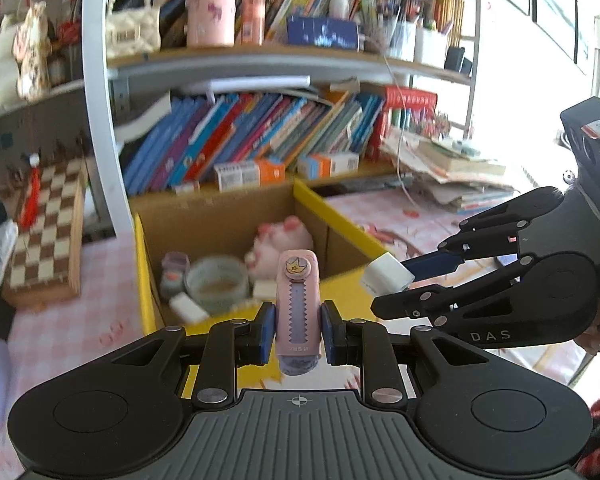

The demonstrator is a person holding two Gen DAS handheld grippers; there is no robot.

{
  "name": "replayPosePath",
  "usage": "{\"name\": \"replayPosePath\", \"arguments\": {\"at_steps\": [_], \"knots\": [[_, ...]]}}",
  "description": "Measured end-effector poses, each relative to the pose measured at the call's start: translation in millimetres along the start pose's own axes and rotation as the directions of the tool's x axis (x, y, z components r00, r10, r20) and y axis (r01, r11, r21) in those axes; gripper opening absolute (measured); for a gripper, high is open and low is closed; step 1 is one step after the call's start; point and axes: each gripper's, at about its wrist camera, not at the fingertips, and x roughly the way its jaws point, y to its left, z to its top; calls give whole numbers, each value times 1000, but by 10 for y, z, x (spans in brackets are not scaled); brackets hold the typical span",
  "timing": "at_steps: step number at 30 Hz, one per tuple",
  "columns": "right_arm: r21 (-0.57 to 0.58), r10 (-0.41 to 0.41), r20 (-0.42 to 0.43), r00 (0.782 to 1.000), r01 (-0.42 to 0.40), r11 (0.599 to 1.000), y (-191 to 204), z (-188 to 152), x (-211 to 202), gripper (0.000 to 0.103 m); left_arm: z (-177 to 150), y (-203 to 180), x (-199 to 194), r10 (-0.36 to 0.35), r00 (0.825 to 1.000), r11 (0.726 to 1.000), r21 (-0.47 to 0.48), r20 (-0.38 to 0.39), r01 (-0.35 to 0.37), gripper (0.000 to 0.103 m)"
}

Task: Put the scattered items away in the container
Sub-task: 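Lift the pink knife and white plug up over the yellow box, then lower the knife and plug into the box and open both grippers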

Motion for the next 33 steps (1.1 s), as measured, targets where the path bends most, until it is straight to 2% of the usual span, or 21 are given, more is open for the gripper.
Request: {"name": "replayPosePath", "arguments": {"at_steps": [7, 13, 20, 26, 33], "knots": [[-42, -15, 50, 999, 17, 999, -120, 307, 0, 29, 222, 119, 22, 12, 998, 1000, 8, 58, -12, 23], [-48, -1, 67, 998, 4, 999, -249, 498, 102, 29, 291, 233, 181, 40, 998, 999, 6, 45, -40, 23], [-48, 22, 47, 999, -20, 999, -397, 651, 402, 29, 370, 366, 368, 73, 997, 997, 4, 29, -73, 23], [-53, 21, 27, 999, -19, 998, -549, 813, 736, 29, 409, 485, 641, 107, 994, 994, 12, -24, -107, 23], [-76, 57, -21, 998, -58, 995, -646, 1118, 1228, 29, 353, 522, 1044, 102, 986, 994, 41, -134, -98, 23]]}}
